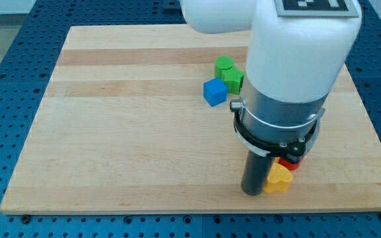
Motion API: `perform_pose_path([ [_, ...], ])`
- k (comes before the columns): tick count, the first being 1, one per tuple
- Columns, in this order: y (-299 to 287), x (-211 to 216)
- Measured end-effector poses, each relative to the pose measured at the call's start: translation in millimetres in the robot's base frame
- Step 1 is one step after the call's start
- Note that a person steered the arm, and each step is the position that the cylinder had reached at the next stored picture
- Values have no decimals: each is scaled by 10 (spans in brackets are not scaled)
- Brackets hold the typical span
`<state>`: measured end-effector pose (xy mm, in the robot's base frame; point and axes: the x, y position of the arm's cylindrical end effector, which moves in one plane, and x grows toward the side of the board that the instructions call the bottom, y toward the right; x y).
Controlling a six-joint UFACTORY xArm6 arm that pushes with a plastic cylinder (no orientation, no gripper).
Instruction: Place the yellow heart in between the yellow hexagon and red star to form a diagonal line
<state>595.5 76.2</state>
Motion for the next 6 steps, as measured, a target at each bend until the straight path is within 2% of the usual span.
perform_pose_path([
  [3, 22, 193],
  [6, 446, 207],
])
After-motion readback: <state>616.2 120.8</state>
